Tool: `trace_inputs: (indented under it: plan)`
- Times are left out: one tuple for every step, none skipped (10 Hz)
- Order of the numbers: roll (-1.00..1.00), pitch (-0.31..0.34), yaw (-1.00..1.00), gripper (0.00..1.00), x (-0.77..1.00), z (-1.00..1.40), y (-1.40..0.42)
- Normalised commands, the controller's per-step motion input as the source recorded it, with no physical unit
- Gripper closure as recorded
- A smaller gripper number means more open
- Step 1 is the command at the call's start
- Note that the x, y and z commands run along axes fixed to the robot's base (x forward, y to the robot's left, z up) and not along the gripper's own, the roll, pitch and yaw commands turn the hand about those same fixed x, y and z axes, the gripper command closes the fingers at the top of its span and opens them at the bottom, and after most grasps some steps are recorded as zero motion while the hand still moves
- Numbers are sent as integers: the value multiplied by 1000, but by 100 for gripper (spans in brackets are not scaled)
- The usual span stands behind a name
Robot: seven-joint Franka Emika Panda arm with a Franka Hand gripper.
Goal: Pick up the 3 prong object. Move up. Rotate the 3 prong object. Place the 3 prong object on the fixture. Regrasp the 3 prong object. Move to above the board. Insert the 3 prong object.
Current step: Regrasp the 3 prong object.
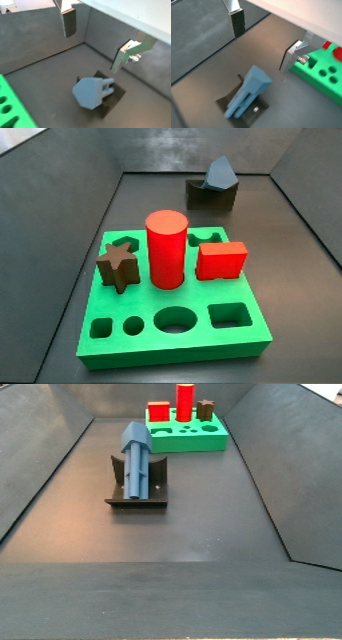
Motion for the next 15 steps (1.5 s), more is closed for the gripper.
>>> trace_inputs:
  plan:
    - [1000,27,35,0,31,2,-20]
    - [1000,36,38,0,41,-3,-25]
    - [1000,48,41,0,53,-2,-25]
    - [1000,68,48,0,69,-5,-32]
    - [1000,88,54,0,82,-8,-35]
    - [1000,116,70,0,97,-2,-40]
    - [1000,133,79,0,101,0,-43]
    - [1000,179,119,0,106,-12,-44]
    - [1000,200,143,0,105,-9,-49]
    - [808,198,176,0,110,-9,-51]
    - [560,173,202,0,110,-12,-54]
    - [383,147,215,0,111,-7,-52]
    - [265,114,224,0,102,1,-39]
    - [191,63,229,0,87,-5,-44]
    - [172,35,221,0,84,-7,-49]
